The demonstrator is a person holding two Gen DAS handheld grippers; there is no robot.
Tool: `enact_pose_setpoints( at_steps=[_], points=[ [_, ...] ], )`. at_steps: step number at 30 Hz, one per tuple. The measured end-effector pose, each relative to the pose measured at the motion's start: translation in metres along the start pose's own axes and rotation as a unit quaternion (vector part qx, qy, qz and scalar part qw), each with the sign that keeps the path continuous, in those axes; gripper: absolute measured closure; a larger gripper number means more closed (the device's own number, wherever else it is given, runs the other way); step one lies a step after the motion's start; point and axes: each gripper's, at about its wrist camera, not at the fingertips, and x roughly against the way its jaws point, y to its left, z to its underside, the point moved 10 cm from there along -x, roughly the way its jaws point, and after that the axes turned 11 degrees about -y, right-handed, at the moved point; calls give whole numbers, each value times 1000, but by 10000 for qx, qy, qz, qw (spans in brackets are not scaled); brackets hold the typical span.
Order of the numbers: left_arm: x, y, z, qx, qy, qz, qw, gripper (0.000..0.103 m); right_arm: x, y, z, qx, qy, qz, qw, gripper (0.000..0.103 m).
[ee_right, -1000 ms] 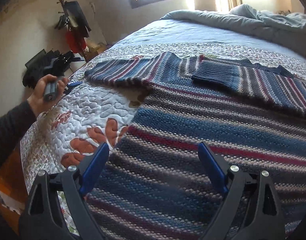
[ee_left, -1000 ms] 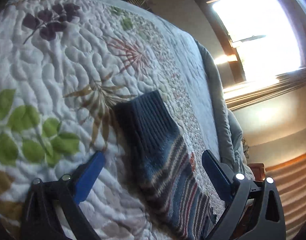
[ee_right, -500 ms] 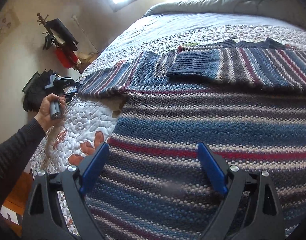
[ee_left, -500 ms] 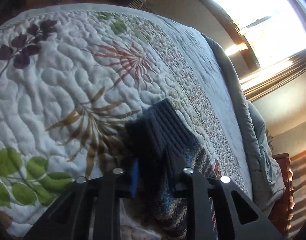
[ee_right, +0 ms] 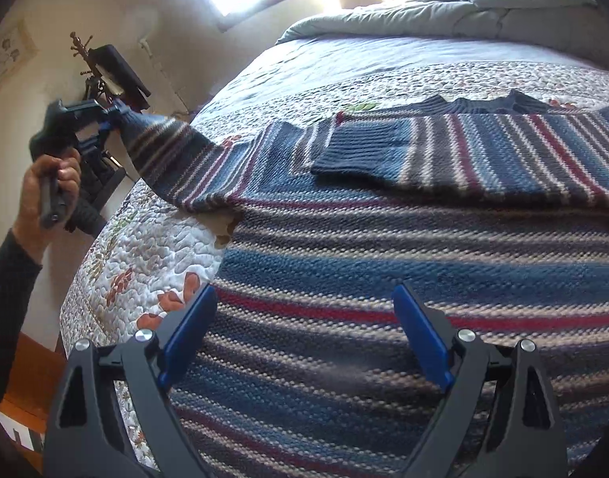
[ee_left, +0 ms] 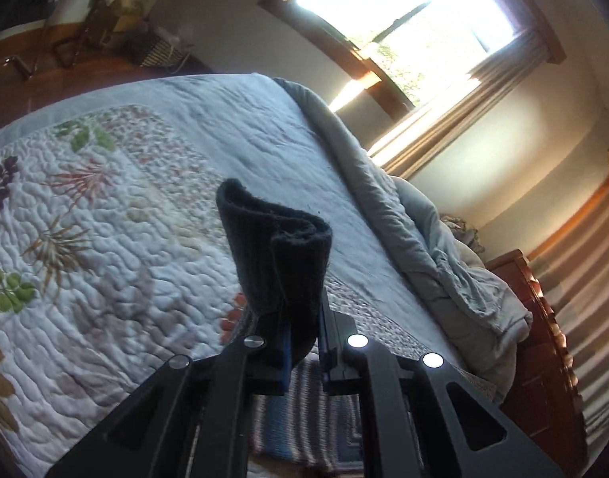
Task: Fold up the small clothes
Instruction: 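Carry the sleeve across the sweater body and open the left tool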
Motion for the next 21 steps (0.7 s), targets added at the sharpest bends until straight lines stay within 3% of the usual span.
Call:
enact_pose_setpoints(
  at_steps=[8,13,21],
  points=[
    [5,-149,65,-696,307,566,9955,93,22,-52,-22,-454,-309,320,9980,13],
    [-6,-214,111,-1053,505,781,9901,93,39,-89,-30,-891,-333,396,9947,13],
    [-37,-267,178,-1366,714,845,9844,93,70,-126,-41,-1139,-518,434,9912,13]
  ],
)
